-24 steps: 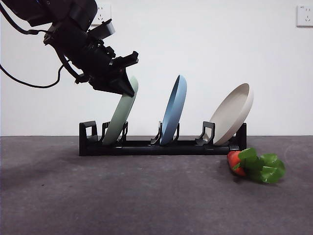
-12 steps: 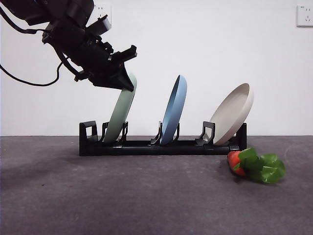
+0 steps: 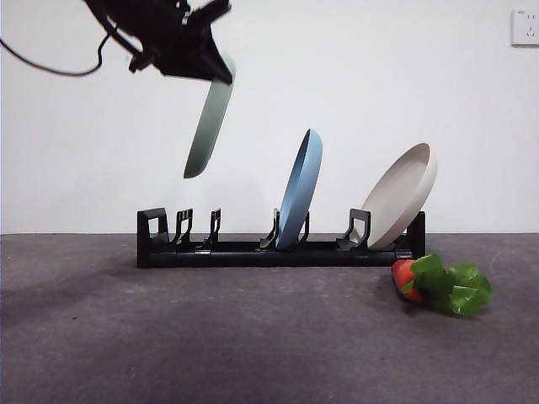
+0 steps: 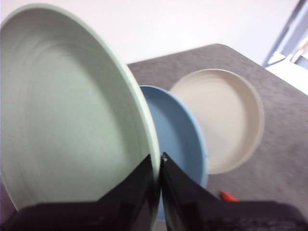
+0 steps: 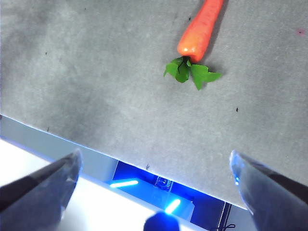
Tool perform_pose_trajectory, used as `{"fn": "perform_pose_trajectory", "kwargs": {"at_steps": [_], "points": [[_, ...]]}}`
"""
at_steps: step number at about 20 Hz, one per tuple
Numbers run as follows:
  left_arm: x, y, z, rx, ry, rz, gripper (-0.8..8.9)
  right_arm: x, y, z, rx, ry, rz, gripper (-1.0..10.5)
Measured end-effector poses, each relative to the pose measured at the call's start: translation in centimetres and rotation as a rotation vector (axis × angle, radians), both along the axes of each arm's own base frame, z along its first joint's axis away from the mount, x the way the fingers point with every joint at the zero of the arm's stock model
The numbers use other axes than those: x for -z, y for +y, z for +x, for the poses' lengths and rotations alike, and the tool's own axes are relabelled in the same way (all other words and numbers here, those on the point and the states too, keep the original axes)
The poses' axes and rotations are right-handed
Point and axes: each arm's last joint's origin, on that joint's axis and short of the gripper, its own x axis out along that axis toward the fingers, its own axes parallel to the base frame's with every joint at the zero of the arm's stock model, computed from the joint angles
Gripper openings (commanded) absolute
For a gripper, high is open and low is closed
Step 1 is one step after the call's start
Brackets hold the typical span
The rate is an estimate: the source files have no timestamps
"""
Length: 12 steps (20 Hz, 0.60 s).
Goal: Take the green plate from the plate rack,put the plate on the table,take the carrot from the table,put the carrot in the plate
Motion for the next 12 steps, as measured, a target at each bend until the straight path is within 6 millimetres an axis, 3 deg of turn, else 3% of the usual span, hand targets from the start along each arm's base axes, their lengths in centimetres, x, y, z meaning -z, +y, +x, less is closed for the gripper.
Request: {"fn": "perform_pose_trajectory", "kwargs": {"at_steps": [3, 7, 10, 12], "points": [[-3.1, -0.1, -2.7, 0.051, 0.013, 0.039, -0.07, 0.0, 0.0, 0.0, 0.0, 0.0, 0.0, 6.6], [-7.6, 0.2, -9.5, 0.153, -0.037, 0.125, -0.07, 0.0, 0.0, 0.0, 0.0, -0.001, 0.0, 6.6], [-8.8, -0.2, -14.5, 0.177, -0.057, 0.288, -0.07, 0.0, 0.0, 0.0, 0.0, -0.001, 0.0, 6.6], [-8.3, -1.2, -16.9, 0.218, -0.039, 0.413, -0.07, 0.0, 0.0, 0.0, 0.0, -0.001, 0.0, 6.6]]}}
